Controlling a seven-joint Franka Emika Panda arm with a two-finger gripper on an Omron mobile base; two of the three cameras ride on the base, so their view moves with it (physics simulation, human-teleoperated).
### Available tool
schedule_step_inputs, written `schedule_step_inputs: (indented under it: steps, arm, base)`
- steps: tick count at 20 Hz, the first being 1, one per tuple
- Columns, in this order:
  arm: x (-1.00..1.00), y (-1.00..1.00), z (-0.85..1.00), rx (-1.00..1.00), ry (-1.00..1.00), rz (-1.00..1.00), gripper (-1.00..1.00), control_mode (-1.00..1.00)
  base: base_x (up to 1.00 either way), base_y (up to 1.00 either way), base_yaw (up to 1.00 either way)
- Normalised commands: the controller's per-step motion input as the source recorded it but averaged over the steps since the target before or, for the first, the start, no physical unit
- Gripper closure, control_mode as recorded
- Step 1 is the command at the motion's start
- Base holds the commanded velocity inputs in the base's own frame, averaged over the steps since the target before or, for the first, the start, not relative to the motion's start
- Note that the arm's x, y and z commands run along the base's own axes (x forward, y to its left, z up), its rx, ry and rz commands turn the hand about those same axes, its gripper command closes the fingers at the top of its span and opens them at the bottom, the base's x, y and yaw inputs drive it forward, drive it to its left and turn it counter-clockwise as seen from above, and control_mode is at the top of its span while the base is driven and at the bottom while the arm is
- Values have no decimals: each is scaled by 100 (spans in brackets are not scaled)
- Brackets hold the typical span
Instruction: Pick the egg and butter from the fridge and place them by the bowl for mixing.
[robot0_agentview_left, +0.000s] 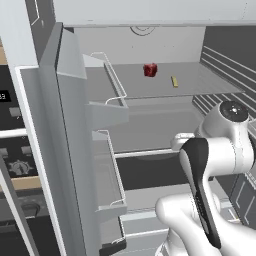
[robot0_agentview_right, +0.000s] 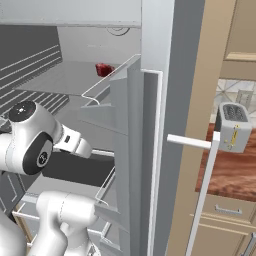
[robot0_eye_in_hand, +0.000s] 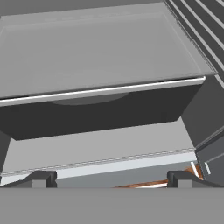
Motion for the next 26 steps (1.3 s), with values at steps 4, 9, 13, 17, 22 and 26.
schedule_step_inputs:
  steps: [4, 9, 13, 17, 22, 26]
  arm:
    - [-5, 0, 6, 2, -6, 7, -100, -100]
    - [-10, 1, 36, 6, -27, 12, -100, -100]
    - [3, 11, 45, 0, -9, 0, -100, -100]
    - [10, 7, 55, 0, 0, -5, -100, -100]
    - [15, 2, 56, 0, 0, -6, -100, -100]
    - [8, -1, 54, 0, 0, 0, -100, -100]
  base:
    - [0, 0, 0]
    - [0, 0, 0]
    - [0, 0, 0]
    - [0, 0, 0]
    - [0, 0, 0]
    - [0, 0, 0]
